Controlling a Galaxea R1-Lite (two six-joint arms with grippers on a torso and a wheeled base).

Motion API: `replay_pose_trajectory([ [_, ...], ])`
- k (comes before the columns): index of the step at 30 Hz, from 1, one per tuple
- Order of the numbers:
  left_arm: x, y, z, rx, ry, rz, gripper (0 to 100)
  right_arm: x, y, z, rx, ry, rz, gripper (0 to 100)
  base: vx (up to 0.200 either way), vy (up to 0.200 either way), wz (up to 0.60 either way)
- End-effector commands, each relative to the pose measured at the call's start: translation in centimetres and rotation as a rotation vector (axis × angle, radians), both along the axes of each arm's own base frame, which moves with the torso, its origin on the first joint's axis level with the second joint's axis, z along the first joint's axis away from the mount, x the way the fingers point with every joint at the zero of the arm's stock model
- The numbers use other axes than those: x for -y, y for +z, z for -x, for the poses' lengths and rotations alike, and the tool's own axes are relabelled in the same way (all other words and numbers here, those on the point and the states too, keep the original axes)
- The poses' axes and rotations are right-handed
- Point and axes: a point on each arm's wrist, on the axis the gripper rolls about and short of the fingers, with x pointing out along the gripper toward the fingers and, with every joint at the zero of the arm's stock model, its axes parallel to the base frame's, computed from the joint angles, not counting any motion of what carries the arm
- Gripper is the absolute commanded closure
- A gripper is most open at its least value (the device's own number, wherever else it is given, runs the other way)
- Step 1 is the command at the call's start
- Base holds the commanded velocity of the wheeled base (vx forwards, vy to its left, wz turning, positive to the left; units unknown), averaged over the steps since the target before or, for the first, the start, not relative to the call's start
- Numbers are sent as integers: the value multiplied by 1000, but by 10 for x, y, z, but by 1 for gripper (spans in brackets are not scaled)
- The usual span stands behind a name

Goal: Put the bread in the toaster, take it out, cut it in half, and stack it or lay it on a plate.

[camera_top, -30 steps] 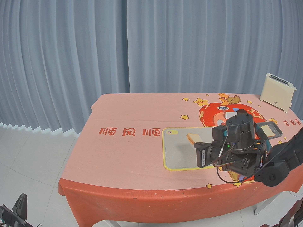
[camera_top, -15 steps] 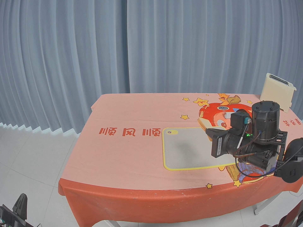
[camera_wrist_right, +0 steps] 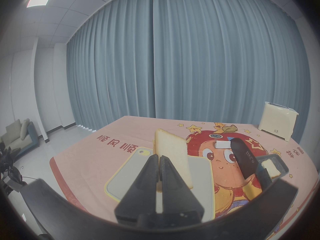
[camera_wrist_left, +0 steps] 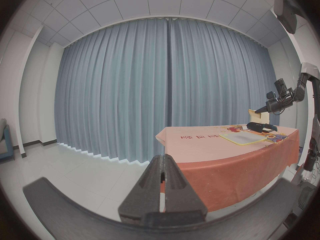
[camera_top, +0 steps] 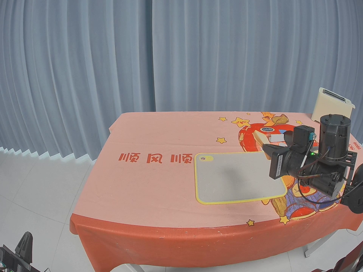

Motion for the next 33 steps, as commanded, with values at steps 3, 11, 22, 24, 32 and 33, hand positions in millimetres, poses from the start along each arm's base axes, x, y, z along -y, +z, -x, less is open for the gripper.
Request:
replay_pose_trajectory([
  [3, 0, -4, -1, -12, 1, 0, 100, 3, 5, 2, 16, -7, -11, 100, 0, 0, 0],
  [11, 0, -4, -1, -12, 1, 0, 100, 3, 3, 2, 9, -8, -6, 100, 0, 0, 0],
  [22, 0, -4, -1, -12, 1, 2, 100, 4, 1, 2, 4, -8, -3, 100, 0, 0, 0],
  [24, 0, -4, -1, -12, 1, 2, 100, 4, 1, 3, 3, -8, -2, 100, 0, 0, 0],
  [32, 0, -4, -1, -12, 2, 3, 100, 4, 2, 3, 6, -8, -2, 100, 0, -50, 0],
  [33, 0, -4, -1, -12, 2, 3, 100, 4, 2, 3, 7, -8, -3, 100, 0, -200, 0],
])
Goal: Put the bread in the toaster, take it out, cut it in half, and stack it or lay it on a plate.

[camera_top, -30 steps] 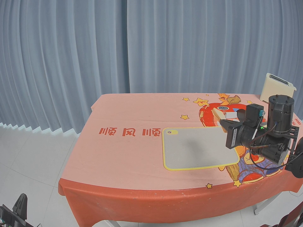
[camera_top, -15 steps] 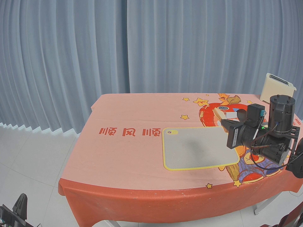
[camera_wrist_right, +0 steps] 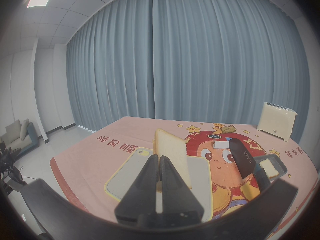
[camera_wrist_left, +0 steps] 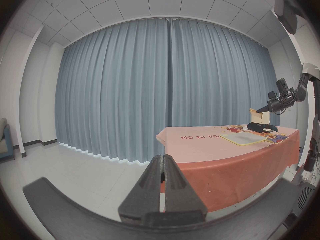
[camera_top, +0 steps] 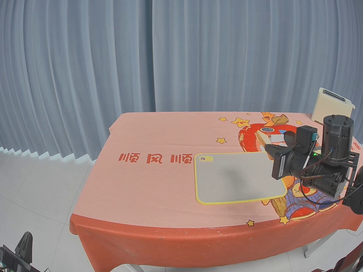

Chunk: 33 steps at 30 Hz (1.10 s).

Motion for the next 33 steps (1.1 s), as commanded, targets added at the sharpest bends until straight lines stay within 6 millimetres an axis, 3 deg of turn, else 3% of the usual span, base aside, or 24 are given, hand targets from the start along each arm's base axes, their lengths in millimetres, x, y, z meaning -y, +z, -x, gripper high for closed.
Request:
replay_pose_trajectory([
  [1, 0, -4, -1, -12, 1, 1, 100, 0, 1, 0, 3, 0, -1, 100, 0, -200, 0],
  [33, 0, -3, -1, -10, 1, 4, 100, 5, -5, -3, -15, -21, 17, 100, 0, -200, 0],
])
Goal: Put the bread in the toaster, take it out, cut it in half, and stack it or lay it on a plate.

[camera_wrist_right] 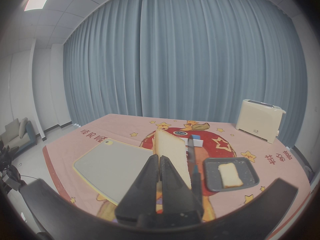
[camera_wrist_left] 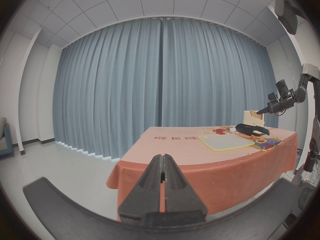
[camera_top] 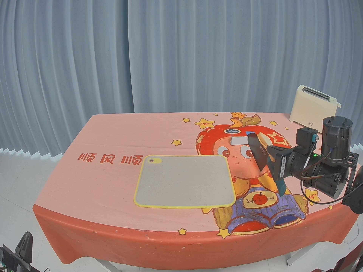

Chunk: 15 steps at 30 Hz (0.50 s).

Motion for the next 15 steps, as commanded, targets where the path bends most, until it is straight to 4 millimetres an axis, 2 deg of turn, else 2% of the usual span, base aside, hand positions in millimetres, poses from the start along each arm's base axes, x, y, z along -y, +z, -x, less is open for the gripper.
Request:
replay_pose_trajectory([
  [1, 0, -3, -1, -10, 1, 1, 100, 0, -1, -1, -3, -5, 1, 100, 0, 0, 0],
  [7, 0, -3, -1, -12, -1, -5, 100, 8, -2, -7, -3, -61, 13, 100, 0, 0, 0],
  [9, 0, -4, -1, -12, -1, -5, 100, 14, -10, -16, -24, -99, 43, 100, 0, 0, 0],
  [15, 0, -4, -1, -12, -1, -5, 100, 20, -21, -26, -56, -133, 76, 100, 0, 0, 0],
])
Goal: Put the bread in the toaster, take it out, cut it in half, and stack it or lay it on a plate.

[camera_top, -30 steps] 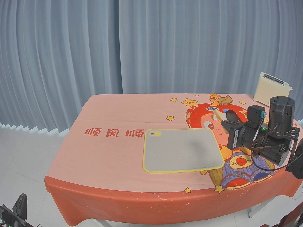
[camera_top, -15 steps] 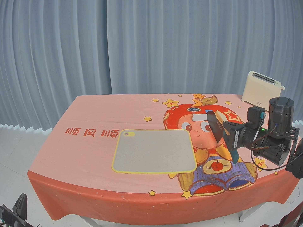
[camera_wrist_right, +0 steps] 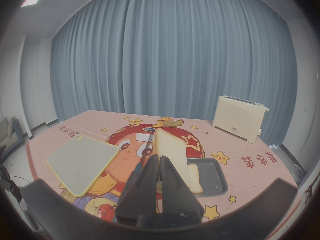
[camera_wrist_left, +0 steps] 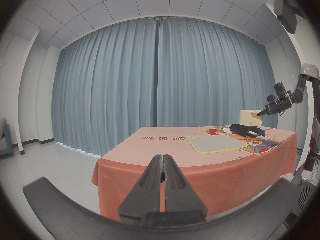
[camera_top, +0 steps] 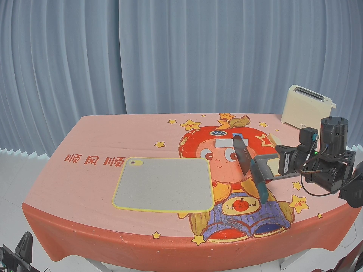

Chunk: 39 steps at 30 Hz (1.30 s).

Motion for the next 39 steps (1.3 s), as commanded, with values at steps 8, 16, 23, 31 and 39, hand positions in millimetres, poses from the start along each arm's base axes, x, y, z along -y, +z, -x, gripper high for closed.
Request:
replay_pose_trajectory([
  [8, 0, -4, -1, -12, 1, 1, 100, 9, -16, -16, -52, -54, 36, 100, 0, 0, 0],
  [16, 0, -4, -1, -12, 1, 1, 100, 16, -25, -27, -71, -84, 62, 100, 0, 0, 0],
  [23, 0, -4, -1, -12, 1, 1, 100, 18, -36, -34, -106, -94, 85, 100, 0, 0, 0],
  [31, 0, -4, -1, -12, 1, 1, 100, 18, -42, -33, -134, -92, 100, 100, 0, 0, 0],
  [39, 0, -4, -1, -12, 1, 1, 100, 22, -48, -35, -154, -101, 123, 100, 0, 0, 0],
])
